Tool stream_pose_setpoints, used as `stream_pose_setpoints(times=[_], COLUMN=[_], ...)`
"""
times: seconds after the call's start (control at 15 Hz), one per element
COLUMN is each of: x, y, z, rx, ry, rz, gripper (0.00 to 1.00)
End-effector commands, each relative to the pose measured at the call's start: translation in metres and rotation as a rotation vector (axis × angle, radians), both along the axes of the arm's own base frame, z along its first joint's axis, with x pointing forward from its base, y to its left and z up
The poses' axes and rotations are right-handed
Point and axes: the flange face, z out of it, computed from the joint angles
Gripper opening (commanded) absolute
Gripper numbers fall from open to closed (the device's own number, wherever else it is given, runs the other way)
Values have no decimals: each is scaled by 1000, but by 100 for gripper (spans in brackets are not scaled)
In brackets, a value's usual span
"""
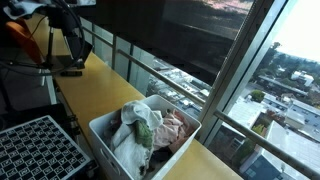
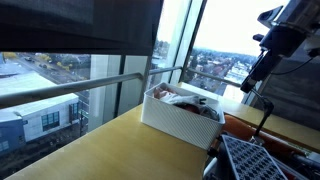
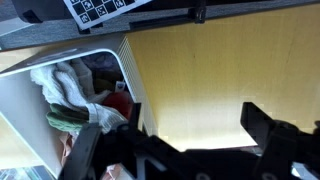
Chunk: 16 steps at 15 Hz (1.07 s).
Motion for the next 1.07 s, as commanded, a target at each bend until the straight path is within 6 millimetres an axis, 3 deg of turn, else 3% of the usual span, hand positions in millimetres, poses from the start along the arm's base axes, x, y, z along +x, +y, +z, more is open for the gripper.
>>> stream_pose_setpoints(times=[0.0,0.47,0.67,1.0], x=[0,0,27,106], y=[0,0,-18,-71], z=[1,1,13,51], rx=[0,0,4,-15], ry=[1,1,-18,-146], rz=[0,0,-34,-118], gripper=[100,100,100,100])
